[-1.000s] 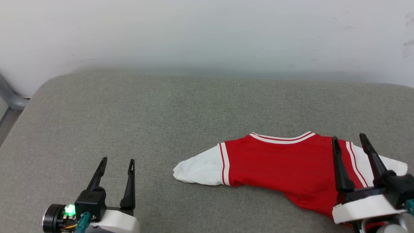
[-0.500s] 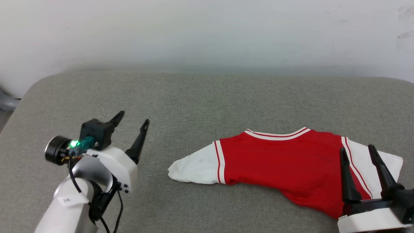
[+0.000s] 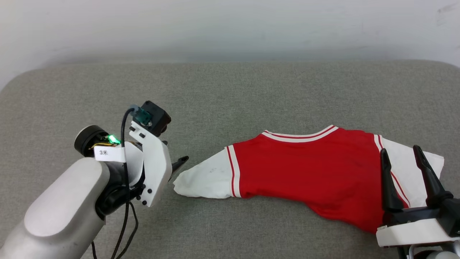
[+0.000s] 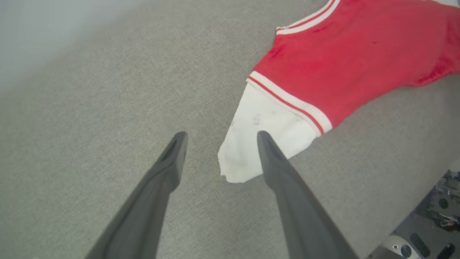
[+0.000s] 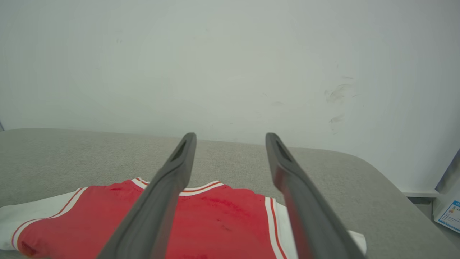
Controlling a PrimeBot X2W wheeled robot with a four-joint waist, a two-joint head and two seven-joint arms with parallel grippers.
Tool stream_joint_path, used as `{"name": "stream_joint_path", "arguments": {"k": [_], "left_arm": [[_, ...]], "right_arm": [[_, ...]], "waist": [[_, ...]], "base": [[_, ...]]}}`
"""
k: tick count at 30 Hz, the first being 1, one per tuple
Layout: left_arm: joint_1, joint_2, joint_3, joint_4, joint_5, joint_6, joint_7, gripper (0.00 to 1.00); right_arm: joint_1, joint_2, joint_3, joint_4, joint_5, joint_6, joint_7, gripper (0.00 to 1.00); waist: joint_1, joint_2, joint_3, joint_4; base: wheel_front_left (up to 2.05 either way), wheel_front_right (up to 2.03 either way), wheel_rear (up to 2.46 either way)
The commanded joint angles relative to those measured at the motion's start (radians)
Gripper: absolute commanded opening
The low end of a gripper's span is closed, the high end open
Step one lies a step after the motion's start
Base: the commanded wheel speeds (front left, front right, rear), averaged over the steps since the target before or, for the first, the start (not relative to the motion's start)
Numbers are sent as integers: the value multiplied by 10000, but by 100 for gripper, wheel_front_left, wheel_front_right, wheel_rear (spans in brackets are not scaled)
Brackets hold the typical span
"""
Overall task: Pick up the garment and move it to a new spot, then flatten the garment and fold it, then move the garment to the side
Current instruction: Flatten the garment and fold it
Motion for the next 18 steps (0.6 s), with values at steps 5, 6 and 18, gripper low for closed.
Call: {"name": "stream_joint_path", "arguments": {"k": [5,6,18], "left_arm": [[-1073,433,-1815,654,-493,3,633,100],[-1188,463,-2038,798,-533,3,646,100],[-1638,760,-4239,2526,-1290,0,511,100]], "right_arm": [[-511,31,49,-37,-49,-11,-21,100],[-577,29,24,-50,-48,-11,-23,100],[-1111,32,-62,-123,-81,-11,-23,100]], "waist": [[-1,0,701,-407],[-1,0,791,-449],[-1,0,1500,-872]], "base": [[0,0,0],[0,0,0],[0,0,0]]}}
